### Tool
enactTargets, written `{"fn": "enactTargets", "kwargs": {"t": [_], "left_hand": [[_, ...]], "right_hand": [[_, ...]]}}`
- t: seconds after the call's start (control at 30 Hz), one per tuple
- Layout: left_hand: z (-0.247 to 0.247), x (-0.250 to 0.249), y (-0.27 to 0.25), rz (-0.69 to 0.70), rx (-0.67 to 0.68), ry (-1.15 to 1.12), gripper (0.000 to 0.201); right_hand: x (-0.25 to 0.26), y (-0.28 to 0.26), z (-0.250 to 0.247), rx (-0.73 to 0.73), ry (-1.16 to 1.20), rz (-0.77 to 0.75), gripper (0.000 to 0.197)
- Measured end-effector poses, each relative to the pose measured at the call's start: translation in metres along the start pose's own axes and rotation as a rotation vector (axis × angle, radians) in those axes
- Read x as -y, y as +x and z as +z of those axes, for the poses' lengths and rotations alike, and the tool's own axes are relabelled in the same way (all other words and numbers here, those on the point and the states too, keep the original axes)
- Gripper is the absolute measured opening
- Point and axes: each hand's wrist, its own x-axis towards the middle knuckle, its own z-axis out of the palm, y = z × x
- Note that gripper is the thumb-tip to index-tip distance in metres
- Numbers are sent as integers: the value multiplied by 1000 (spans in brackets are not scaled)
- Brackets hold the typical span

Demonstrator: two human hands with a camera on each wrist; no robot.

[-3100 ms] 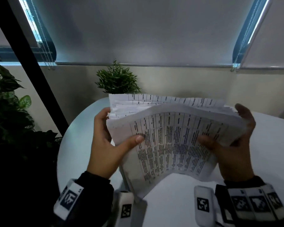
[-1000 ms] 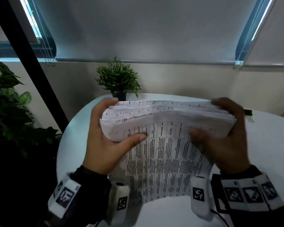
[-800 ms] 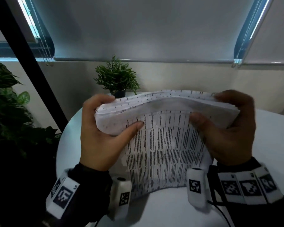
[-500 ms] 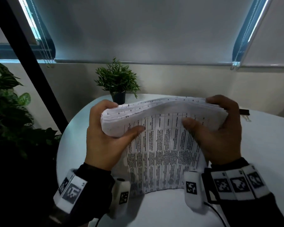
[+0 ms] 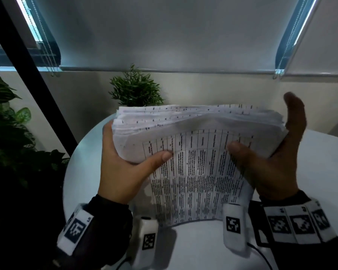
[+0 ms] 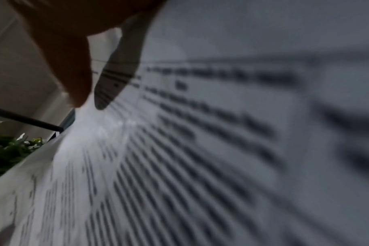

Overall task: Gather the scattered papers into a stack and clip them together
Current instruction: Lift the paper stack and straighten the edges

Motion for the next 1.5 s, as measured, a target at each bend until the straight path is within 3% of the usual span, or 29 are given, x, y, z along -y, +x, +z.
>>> {"fn": "enactTargets", "kwargs": {"t": [0.1,0.23,0.43,0.63,0.7,0.83,1.0,1.1,1.2,1.37,1.43,1.5], "left_hand": [[-5,13,-3,-129,48,-24,86],[2,20,-11,-192,71,-1,57],[-2,18,-5,-185,42,-99,83],[10,12,-9,-207,7,-64,42],[10,8,-6,-173,-23,-83,43],[0,19,-4,-188,-8,-65,71],[7,22,-14,-248,-26,-66,41],[5,16,-8,-190,-18,-97,61],[0,16,-4,-165,5,-88,81],[7,8,-7,-197,34,-95,43],[5,3,-4,-171,31,-111,47],[-2,4,1,-133,19,-128,64]], "right_hand": [[-15,-17,-3,28,55,199,98],[-32,-38,1,-19,50,373,67],[-29,-24,-12,41,115,366,56],[-34,-30,-8,6,119,284,42],[-29,-26,-9,36,124,274,47],[-32,-29,-14,139,162,360,56],[-37,-39,3,21,135,460,88],[-31,-29,-1,1,179,374,65],[-28,-23,-7,33,220,347,61],[-26,-24,2,-9,160,340,64],[-20,-20,2,0,142,311,68],[-17,-15,-4,21,164,317,70]]}}
